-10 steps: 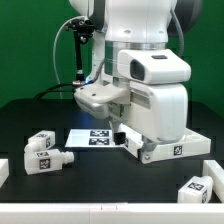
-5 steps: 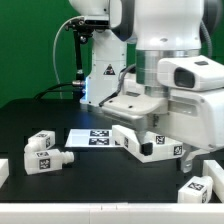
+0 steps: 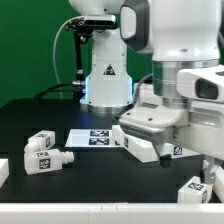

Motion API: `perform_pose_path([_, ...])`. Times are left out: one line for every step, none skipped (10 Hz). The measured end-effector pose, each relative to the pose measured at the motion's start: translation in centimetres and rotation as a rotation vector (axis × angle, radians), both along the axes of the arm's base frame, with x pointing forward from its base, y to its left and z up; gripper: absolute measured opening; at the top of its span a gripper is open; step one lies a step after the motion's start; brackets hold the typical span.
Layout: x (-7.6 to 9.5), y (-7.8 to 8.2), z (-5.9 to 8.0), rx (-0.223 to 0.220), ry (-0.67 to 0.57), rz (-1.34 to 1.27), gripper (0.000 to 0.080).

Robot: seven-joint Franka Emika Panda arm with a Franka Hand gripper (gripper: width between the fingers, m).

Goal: Assemble square table

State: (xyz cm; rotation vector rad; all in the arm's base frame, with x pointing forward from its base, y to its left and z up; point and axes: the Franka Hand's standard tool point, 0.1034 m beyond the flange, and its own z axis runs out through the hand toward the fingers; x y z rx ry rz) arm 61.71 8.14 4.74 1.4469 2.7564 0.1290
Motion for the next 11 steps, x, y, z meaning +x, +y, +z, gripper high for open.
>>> perform_pose_path([-0.2, 0.7, -0.3, 0.003, 0.003, 0.002, 0.0649])
perform_pose_path([-0.3, 0.9, -0.5, 0.004, 0.007, 0.005, 0.0649])
perform_pose_path([-0.5, 0.8, -0.9, 0.005, 0.013, 0.004, 0.0649])
perform_pose_path([-0.7, 0.7, -1.4, 0.006, 0.021, 0.002, 0.0649])
perform_pose_path([-1.0, 0.7, -2.0, 0.007, 0.031, 0.001, 0.0649])
perform_pose_path([-1.2, 0.9, -2.5, 0.009, 0.039, 0.003, 0.0649])
perform_pose_path([-1.5, 1.0, -3.0, 0.011, 0.048, 0.005, 0.0649])
perform_pose_path([-1.7, 0.9, -3.5, 0.012, 0.056, 0.002, 0.0649])
perform_pose_path([-1.8, 0.6, -3.7, 0.012, 0.061, -0.004, 0.0649])
perform_pose_path([-1.8, 0.6, -3.7, 0.012, 0.061, -0.005, 0.0649])
perform_pose_path([-1.8, 0.5, -3.7, 0.012, 0.061, -0.005, 0.0529])
